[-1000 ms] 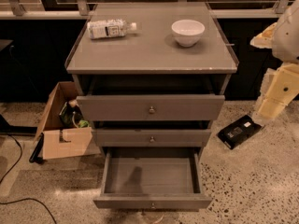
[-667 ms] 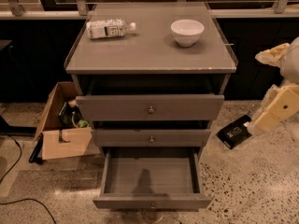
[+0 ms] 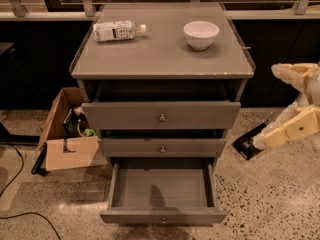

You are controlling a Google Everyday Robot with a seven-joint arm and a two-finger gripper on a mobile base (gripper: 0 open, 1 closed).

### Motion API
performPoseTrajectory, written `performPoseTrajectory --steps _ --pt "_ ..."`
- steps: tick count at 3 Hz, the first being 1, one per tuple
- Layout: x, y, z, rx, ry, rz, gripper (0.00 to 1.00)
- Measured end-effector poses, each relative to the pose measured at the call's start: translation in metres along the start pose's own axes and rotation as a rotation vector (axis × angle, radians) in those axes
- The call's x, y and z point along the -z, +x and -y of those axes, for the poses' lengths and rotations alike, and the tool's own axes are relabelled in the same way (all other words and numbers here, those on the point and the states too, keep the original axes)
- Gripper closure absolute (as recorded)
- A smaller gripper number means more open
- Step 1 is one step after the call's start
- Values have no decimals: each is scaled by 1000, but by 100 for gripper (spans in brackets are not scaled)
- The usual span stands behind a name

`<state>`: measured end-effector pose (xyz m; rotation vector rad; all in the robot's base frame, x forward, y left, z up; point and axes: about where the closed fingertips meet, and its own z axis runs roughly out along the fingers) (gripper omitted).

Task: Close bottom drawer

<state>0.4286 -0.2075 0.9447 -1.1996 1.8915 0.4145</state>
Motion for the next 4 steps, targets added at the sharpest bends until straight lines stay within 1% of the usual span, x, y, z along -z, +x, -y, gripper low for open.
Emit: performPoseTrajectory --steps 1,2,3,4 --pt "1 -14 -3 -11 -6 33 0" --pt "1 -14 -6 14 18 41 0" --pt "-10 9 -11 1 49 53 0" --pt "-19 30 -12 -18 62 48 0"
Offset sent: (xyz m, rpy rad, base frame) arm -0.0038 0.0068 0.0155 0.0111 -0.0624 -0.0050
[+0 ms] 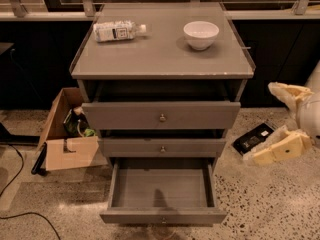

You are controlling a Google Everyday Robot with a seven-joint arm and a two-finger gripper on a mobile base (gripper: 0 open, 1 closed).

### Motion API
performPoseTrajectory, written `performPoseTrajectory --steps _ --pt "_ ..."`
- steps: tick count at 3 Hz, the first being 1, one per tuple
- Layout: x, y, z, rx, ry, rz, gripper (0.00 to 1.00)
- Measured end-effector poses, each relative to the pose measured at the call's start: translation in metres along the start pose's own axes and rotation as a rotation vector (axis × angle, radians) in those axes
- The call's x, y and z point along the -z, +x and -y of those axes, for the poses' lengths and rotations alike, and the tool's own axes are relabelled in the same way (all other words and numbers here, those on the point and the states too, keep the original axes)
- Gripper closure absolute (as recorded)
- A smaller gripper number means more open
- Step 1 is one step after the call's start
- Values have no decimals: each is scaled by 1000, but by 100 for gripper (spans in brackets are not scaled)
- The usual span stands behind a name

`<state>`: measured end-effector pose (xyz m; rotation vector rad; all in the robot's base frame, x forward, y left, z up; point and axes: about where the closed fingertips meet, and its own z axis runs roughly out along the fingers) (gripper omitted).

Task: Close bottom drawer

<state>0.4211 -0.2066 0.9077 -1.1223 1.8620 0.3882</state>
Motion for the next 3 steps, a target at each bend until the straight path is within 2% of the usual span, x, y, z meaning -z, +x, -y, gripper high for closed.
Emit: performPoseTrajectory --steps 1,3 --pt "-8 19 -2 -25 -14 -16 0" --pt "-24 66 -18 -86 -110 -111 0"
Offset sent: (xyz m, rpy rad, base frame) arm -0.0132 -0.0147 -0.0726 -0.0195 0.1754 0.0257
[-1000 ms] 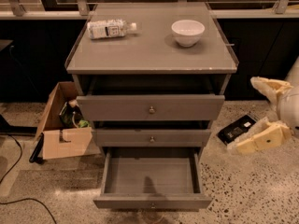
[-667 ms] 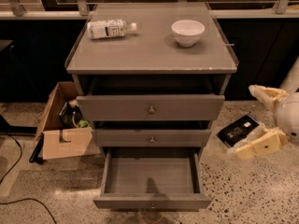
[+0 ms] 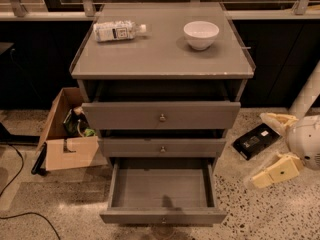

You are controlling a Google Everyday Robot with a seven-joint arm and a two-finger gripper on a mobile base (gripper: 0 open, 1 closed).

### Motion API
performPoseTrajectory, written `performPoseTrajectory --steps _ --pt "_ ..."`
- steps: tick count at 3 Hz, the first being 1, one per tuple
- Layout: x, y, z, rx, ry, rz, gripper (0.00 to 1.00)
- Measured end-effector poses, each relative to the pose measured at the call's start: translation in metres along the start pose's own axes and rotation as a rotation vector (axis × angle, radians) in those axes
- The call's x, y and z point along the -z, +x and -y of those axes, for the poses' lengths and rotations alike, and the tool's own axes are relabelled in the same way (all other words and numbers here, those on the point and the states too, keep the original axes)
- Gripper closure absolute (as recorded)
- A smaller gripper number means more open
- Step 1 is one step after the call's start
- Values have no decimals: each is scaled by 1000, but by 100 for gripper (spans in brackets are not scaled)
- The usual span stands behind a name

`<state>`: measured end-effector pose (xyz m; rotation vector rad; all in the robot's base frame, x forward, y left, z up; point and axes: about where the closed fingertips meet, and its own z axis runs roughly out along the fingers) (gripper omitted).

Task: Close bottom drawer

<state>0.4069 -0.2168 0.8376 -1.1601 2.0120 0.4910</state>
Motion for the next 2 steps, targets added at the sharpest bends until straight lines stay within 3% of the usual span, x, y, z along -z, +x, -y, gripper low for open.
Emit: performPoseTrajectory --steps 1,2 --pt "-7 15 -3 -32 -25 -37 0" --pt "-9 20 -5 -44 -34 -51 12"
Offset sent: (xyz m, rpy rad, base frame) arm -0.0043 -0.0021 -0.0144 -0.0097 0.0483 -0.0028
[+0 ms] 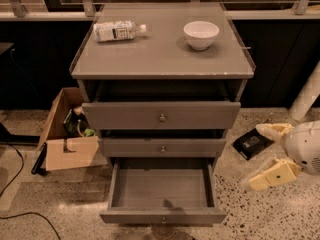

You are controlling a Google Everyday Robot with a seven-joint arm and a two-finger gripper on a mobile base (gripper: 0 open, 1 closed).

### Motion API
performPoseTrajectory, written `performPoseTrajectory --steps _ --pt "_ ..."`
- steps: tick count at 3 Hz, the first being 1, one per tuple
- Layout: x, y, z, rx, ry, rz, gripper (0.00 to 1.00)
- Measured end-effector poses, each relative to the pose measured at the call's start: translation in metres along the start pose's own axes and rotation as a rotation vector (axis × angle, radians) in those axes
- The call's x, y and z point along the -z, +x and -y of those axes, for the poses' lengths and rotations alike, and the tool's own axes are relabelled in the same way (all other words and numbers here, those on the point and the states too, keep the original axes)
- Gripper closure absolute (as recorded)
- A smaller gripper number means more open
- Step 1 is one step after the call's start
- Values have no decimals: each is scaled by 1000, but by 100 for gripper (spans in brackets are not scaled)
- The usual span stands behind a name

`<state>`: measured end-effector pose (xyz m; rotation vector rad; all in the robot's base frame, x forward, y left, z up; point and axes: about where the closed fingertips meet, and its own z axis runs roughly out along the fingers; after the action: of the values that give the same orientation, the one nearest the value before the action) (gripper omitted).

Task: Close bottom drawer

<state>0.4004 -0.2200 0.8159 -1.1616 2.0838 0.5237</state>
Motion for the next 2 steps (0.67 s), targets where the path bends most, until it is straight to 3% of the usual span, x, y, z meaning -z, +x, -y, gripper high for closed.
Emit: performPoseTrajectory --steps 2 --pt "0 0 0 0 0 0 60"
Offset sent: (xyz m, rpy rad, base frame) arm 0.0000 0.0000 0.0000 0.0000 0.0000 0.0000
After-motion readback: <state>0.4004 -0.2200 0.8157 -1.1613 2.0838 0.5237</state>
